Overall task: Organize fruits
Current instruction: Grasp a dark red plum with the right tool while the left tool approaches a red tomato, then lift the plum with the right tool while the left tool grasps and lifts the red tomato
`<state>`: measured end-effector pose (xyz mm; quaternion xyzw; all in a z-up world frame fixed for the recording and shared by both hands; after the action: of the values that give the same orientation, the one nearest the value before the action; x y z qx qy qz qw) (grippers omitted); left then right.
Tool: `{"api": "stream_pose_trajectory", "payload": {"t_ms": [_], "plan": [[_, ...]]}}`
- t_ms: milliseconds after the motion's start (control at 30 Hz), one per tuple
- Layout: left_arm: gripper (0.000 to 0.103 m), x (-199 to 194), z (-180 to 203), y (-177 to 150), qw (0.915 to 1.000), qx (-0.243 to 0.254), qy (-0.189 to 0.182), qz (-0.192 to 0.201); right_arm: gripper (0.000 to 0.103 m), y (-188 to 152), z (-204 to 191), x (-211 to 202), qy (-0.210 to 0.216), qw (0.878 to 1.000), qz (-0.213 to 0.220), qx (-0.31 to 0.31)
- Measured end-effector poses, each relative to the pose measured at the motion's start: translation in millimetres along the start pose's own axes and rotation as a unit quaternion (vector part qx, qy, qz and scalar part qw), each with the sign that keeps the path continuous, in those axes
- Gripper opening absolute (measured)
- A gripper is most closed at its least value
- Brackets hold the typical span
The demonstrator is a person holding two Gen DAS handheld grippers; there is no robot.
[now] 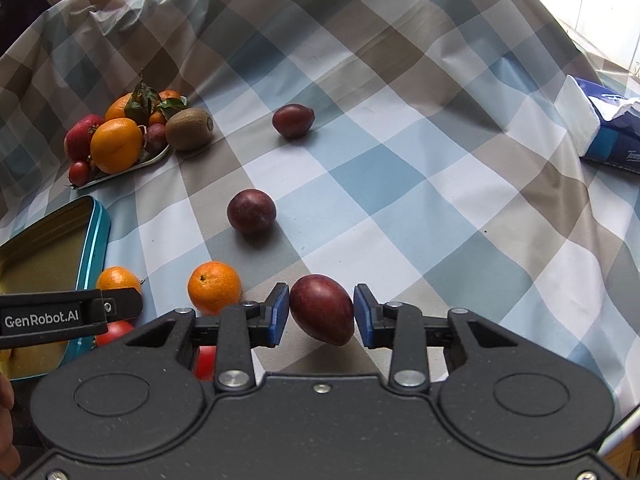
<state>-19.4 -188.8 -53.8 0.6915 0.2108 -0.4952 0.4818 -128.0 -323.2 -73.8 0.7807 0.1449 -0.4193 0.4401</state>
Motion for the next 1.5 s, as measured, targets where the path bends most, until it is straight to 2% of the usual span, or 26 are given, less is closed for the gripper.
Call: {"api": "stream_pose_trajectory", "payload": {"t_ms": [133,300,600,933,1000,1067,1100,1167,1500], "plan": [[0.072,2,13,-4,0.9997,0.019,-0.012,-0.010,0.044,-4,17,5,-0.019,0.999,-0.016,0.034],[0.072,6,29,-11,0.9980,0.031,-0.046,-0.032,0.044,-4,21,1,-0.026,0.999,-0.010,0.035],[0.072,18,41,-16,0.9961,0.034,-0.051,-0.064,0.044,-3,29,-2,-0.022,0.999,-0.009,0.043],[0.070,39,52,-20,0.9940,0.031,-0.039,-0.097,0.045,-8,29,-1,-0.005,0.999,-0.016,0.042],[0.067,39,54,-18,0.9946,0.034,-0.036,-0.091,0.044,-8,29,-1,-0.004,0.999,-0.017,0.040],[0.051,38,54,-18,0.9954,0.036,-0.032,-0.084,0.044,-8,30,-2,-0.003,0.999,-0.016,0.038],[0.048,37,53,-17,0.9956,0.034,-0.033,-0.081,0.044,-8,30,-2,-0.003,0.999,-0.015,0.037],[0.034,35,51,-16,0.9951,0.022,-0.051,-0.082,0.044,-8,30,-3,-0.001,0.999,-0.013,0.040],[0.033,26,46,-10,0.9971,0.016,-0.047,-0.057,0.044,-3,37,-9,-0.006,0.998,0.008,0.060]]}}
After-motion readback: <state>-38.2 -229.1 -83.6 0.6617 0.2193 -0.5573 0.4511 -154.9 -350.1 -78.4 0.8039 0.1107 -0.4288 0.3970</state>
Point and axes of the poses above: each gripper's, at about its wrist camera, not at the fingertips, and x roughly the way its jaws point, z to its right, y to its top, the point moved 5 cm from there along x, roughly the way its jaws point, and after that the axes turned 9 degrees about y, right-handed, at the moved point
